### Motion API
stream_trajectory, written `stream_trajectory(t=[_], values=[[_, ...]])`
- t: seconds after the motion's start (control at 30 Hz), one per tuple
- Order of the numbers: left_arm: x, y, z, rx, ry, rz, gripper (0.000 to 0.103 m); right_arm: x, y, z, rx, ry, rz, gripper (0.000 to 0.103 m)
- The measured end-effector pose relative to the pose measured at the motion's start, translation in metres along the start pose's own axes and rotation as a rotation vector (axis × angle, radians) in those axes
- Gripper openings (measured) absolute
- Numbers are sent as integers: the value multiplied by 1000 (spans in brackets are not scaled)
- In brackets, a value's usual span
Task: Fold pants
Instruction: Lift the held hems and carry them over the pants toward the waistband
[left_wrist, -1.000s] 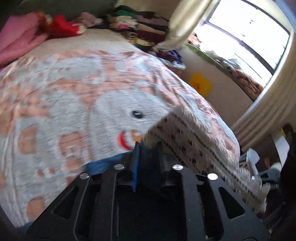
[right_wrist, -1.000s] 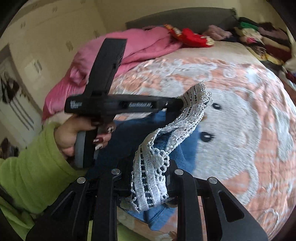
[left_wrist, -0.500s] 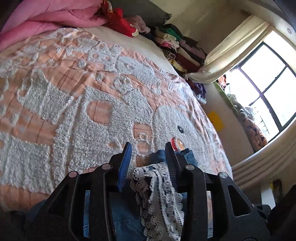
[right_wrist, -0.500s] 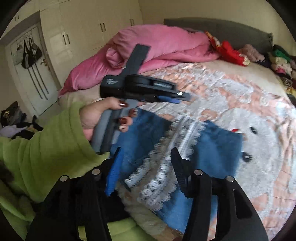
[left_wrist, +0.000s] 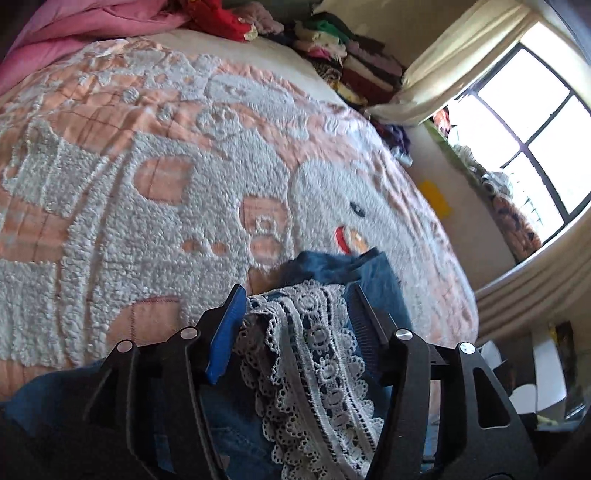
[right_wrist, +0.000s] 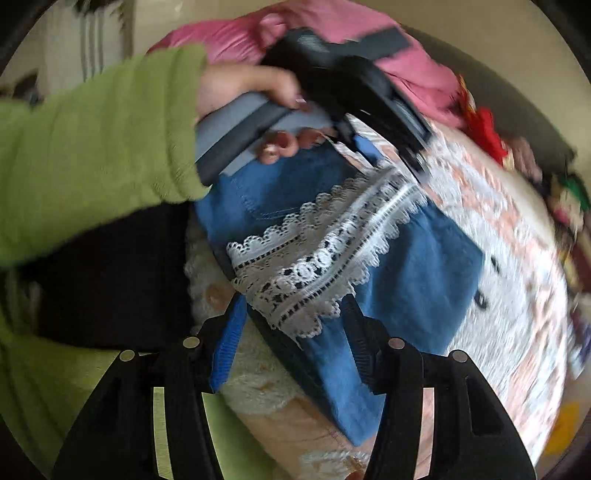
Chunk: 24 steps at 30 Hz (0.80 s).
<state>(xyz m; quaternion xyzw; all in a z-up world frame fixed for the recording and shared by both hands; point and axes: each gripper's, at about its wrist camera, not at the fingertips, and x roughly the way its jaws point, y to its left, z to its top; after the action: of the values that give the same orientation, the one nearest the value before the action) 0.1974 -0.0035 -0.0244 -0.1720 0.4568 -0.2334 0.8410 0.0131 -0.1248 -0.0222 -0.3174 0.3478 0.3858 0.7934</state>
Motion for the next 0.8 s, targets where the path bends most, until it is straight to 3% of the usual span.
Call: stream_trajectory(t=[0.07, 0.1, 0.13, 0.17, 0.33, 0.47, 0.57, 0.67, 0.8], values=[[5, -4, -1, 25, 18, 23, 19, 12, 5, 0, -42, 27, -27, 41], [7, -7, -2, 42, 25, 30, 10, 16, 6, -1, -43, 37, -26, 25], [8, -9, -3, 50, 25, 37, 10, 21, 3, -1, -23, 47, -2, 10], [7, -9, -3, 54, 21, 39, 10, 20, 2, -1, 4, 38, 16, 9], [5, -2, -1, 31, 12, 29, 10, 9, -31, 5, 268, -96, 197, 9], [7, -1, -1, 31, 12, 33, 10, 27, -14, 5, 212, -35, 172, 13], [7, -1, -1, 31, 17, 36, 11, 21, -11, 5, 212, -58, 170, 18], [9, -2, -1, 34, 21, 40, 12, 12, -7, 8, 192, -103, 182, 33], [10, -3, -2, 39, 18, 41, 12, 25, 9, 13, 126, -67, 161, 34]])
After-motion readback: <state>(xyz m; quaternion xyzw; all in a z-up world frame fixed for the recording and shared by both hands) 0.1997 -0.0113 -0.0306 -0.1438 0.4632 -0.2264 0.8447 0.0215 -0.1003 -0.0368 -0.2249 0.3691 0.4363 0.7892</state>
